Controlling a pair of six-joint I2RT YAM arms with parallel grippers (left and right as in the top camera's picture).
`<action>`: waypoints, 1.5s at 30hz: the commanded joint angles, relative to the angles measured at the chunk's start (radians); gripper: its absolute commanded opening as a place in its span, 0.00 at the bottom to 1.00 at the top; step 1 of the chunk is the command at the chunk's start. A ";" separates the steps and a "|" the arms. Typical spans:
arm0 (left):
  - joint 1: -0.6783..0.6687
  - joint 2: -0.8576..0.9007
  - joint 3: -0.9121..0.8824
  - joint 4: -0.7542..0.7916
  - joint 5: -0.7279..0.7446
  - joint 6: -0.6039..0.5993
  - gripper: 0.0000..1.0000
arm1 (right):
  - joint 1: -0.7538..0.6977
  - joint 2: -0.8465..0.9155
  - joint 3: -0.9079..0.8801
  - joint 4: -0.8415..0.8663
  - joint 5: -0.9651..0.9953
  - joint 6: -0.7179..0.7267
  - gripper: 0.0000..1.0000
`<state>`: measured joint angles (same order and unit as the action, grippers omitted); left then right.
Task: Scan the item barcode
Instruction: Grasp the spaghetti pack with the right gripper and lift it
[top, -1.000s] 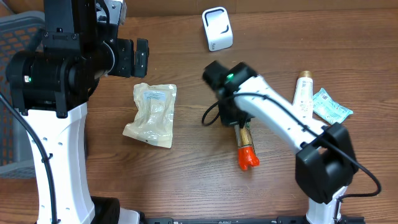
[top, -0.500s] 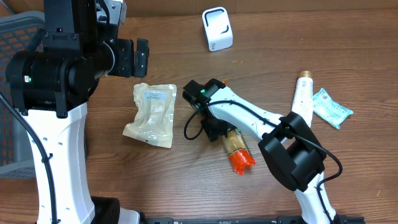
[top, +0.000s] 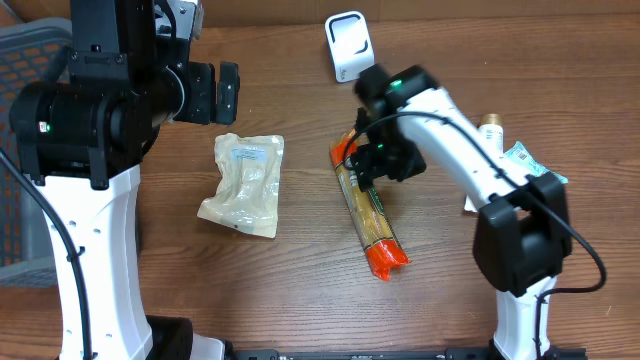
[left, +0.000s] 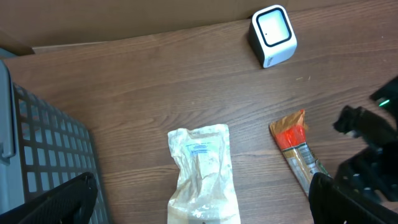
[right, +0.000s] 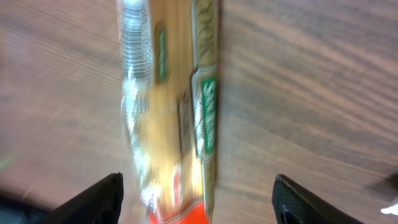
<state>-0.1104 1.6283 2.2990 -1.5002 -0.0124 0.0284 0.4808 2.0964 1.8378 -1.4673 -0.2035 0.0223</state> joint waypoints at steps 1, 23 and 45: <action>-0.001 0.006 0.004 0.001 -0.002 -0.006 0.99 | -0.028 -0.028 -0.059 0.005 -0.249 -0.188 0.80; -0.001 0.006 0.004 0.001 -0.002 -0.006 1.00 | -0.009 -0.028 -0.495 0.354 -0.272 -0.149 0.46; -0.001 0.006 0.004 0.001 -0.002 -0.006 0.99 | 0.180 -0.087 -0.204 0.142 0.618 0.301 0.04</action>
<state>-0.1104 1.6283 2.2990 -1.5005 -0.0124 0.0284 0.5541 2.0579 1.6230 -1.3178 0.1211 0.1886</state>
